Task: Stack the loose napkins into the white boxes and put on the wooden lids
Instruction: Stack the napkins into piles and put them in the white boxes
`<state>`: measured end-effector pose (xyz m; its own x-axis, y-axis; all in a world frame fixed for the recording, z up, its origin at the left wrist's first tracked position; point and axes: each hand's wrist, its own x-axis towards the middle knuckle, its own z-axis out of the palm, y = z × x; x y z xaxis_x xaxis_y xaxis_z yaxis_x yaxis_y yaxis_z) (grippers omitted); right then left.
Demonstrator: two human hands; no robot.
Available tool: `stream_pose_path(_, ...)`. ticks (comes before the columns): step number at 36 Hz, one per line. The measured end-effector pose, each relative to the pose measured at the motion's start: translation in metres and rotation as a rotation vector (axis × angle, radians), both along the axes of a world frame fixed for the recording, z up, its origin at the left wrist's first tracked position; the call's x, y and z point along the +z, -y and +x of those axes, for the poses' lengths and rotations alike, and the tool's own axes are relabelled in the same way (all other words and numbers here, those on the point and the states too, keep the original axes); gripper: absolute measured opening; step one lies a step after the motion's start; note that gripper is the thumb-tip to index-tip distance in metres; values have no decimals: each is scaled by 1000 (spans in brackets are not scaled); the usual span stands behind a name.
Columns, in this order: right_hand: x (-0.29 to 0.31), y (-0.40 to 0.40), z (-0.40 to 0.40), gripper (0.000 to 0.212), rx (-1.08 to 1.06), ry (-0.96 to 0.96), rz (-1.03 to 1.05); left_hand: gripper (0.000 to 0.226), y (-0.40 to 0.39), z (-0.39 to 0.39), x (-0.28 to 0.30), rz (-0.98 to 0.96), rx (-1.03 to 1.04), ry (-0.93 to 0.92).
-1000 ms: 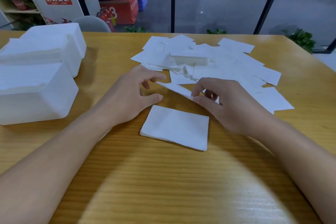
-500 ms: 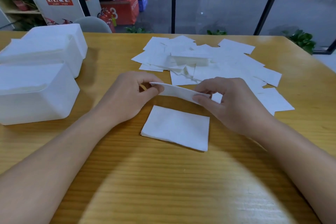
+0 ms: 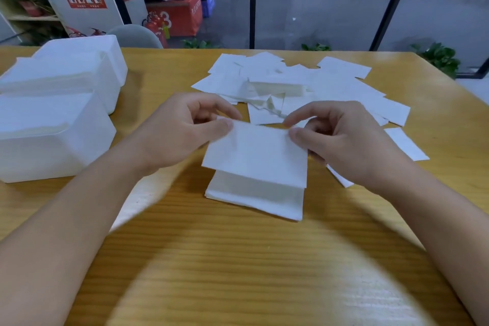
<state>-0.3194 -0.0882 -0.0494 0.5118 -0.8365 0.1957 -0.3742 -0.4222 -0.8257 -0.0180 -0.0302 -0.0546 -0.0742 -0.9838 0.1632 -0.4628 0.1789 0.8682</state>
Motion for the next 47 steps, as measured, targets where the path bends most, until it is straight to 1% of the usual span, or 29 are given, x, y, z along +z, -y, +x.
stream_pose_path(2,0,0,-1,10,25,-72,105,14,-1,0,0,105,-28,25)
stream_pose_path(5,-1,-2,-1,11,62,-222,134,15,-4,-4,1,189,-49,117)
stream_pose_path(9,-3,-2,1,12,93,-364,103,14,-4,-9,-3,180,-68,226)
stream_pose_path(16,-10,-3,3,11,105,-435,30,16,-2,-9,-9,158,-57,440)
stream_pose_path(23,-12,-2,1,12,95,-435,-19,16,-2,-7,-11,144,-63,451)
stream_pose_path(26,-12,4,-1,15,-16,-422,-113,10,-1,-9,-11,89,-23,444)
stream_pose_path(29,-17,15,-4,11,-155,-445,-235,1,-1,-11,-9,36,-12,373)
stream_pose_path(31,-21,22,-5,12,-206,-481,-277,5,-2,-13,-9,32,-41,347)
stream_pose_path(35,-28,29,-5,12,-233,-486,-286,8,-4,-16,-16,65,-85,346)
stream_pose_path(40,-28,30,-5,5,-253,-483,-290,11,-1,-17,-23,81,-85,366)
stream_pose_path(47,-32,33,-2,11,-247,-461,-322,6,-2,-18,-22,91,-93,366)
